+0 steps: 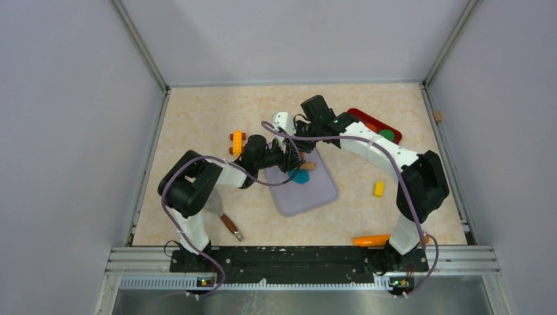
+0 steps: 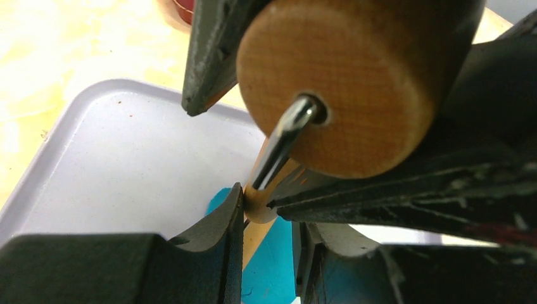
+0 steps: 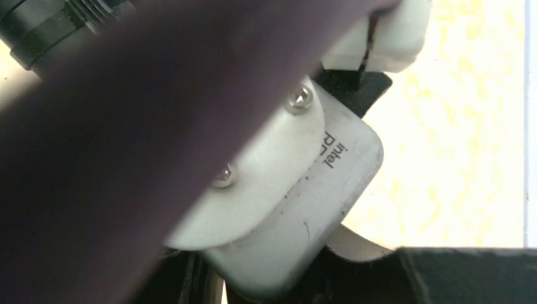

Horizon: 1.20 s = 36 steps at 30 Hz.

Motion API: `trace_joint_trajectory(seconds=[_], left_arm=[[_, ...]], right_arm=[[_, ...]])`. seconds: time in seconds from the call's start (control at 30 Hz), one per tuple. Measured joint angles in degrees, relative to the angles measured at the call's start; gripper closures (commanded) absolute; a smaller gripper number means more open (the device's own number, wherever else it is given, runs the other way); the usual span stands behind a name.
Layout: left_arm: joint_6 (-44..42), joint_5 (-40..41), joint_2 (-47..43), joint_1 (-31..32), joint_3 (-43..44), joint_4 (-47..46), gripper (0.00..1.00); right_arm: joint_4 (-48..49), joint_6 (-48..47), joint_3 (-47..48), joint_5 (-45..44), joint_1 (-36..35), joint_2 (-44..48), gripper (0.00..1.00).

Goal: Roll out the dumpling wrappers from the dough

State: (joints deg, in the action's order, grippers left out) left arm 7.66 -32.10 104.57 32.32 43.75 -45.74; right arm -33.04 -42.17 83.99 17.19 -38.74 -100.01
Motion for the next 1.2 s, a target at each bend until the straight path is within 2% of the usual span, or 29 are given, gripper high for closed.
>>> trace_joint_trajectory(seconds=[0.53, 0.7, 0.9, 1.2], left_arm=[[4.6, 2.6, 5.9, -2.2, 5.1, -2.6, 1.00], [5.3, 2.9, 5.9, -2.3, 5.7, -1.9, 1.00], [6.4, 1.4, 1.4, -2.3, 5.8, 2.7, 1.00], [7.5, -0.5, -3.0, -1.3, 5.6, 5.5, 1.00]], right_arm=[[6.5, 3.3, 2.4, -8.0, 0.2, -4.1, 1.00], [4.7, 4.3, 4.4, -8.9, 0.2, -4.8, 1.00], [0.0, 7.0, 8.0, -8.1, 0.1, -4.1, 1.00], [-1.0, 8.5, 6.2, -6.8, -0.4, 0.7, 1.00]])
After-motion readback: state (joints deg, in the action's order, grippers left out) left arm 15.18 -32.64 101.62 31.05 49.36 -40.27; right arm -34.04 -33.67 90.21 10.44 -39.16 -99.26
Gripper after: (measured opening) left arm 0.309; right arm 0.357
